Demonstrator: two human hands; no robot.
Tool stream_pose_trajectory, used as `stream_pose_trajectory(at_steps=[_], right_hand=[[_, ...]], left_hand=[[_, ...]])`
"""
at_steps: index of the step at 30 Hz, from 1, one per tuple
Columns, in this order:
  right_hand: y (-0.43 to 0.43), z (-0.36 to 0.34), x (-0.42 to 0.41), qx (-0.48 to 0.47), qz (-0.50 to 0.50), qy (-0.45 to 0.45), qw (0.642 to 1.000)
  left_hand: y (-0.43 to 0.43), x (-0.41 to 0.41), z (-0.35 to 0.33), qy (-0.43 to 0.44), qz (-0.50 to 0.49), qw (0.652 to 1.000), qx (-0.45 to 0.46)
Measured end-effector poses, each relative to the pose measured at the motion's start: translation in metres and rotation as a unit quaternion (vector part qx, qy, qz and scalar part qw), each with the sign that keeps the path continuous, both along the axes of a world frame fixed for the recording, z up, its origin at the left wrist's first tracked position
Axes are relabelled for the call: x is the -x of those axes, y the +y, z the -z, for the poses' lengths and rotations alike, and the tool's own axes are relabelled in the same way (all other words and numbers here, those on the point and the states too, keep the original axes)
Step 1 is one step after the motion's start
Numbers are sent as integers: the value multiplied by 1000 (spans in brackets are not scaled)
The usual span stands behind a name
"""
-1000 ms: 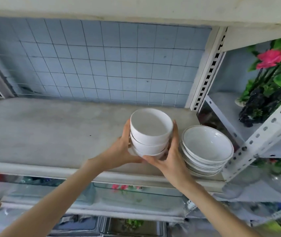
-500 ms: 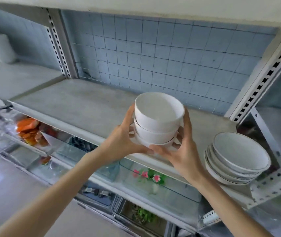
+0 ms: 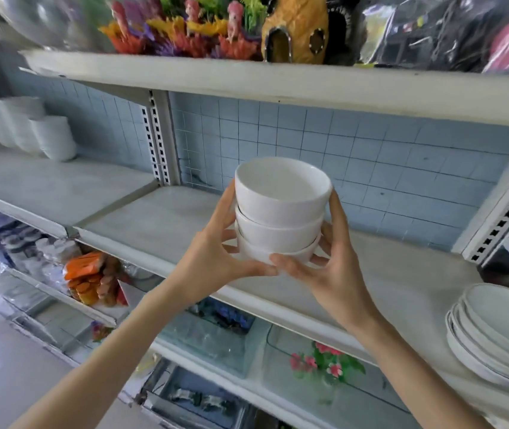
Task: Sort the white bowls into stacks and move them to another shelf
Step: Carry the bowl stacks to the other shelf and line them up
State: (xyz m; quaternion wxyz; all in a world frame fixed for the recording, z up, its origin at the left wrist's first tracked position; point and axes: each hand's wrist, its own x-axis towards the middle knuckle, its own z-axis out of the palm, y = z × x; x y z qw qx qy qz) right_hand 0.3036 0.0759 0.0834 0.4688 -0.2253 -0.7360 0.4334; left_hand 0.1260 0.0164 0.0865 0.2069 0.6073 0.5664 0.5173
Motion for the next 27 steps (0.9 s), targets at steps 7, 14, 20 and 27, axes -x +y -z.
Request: stream_pose_trajectory(at_steps=[7, 14, 20, 27], right_hand=[[-31, -1, 68, -1, -5, 22, 1000], [-44, -7, 128, 3, -18, 9, 1000], [-33, -8, 178, 12, -46, -11, 999], [-4, 0, 234, 11, -52, -31, 998]], left_hand=[[-33, 67, -12, 11, 3, 1000, -4], [-52, 127, -11, -6, -14, 1000, -11], [-49, 176, -4, -10, -34, 999, -5], [-18, 235, 3, -10, -32, 999, 9]])
